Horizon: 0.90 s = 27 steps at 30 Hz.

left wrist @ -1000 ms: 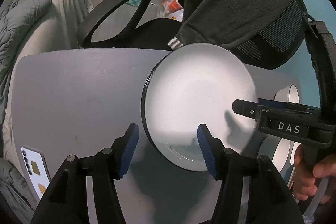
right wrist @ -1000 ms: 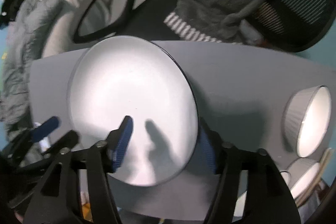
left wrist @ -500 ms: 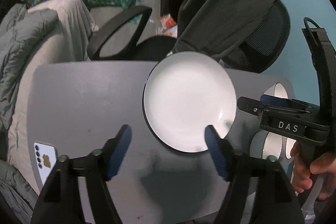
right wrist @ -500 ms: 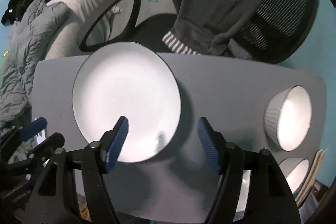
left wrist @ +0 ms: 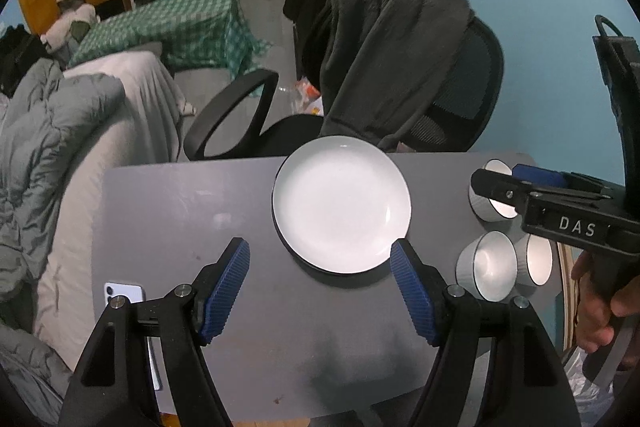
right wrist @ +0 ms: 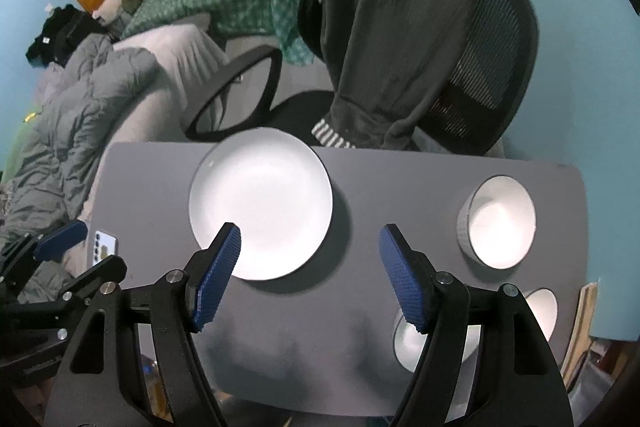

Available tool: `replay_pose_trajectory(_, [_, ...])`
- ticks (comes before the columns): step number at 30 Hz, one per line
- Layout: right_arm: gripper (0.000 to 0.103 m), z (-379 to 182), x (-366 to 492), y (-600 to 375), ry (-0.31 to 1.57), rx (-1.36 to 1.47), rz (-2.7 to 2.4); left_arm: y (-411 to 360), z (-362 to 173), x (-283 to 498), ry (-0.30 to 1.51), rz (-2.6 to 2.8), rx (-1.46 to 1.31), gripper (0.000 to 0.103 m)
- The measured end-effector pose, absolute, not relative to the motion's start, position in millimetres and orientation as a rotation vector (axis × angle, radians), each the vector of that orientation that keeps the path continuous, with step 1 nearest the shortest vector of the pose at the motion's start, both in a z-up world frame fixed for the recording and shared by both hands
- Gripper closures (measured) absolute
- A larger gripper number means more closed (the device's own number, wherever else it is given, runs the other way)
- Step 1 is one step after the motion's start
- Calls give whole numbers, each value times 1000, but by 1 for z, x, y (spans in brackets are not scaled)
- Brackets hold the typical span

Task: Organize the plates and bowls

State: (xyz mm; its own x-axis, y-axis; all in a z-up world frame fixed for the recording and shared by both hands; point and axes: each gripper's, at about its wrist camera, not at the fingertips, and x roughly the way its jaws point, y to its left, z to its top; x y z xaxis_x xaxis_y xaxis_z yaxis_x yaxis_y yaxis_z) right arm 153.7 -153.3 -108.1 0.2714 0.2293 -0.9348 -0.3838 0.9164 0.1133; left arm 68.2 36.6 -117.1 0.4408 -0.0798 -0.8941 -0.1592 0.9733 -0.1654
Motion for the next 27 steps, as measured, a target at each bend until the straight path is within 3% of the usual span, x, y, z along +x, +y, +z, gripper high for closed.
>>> replay_pose_trajectory(15, [31, -48, 110, -179, 1064, -98, 397, 20, -75, 27, 1017, -43, -249, 29])
replay_pose_trajectory(27, [31, -33, 82, -211, 1039, -27, 338, -3, -57, 21, 983, -126, -216, 29])
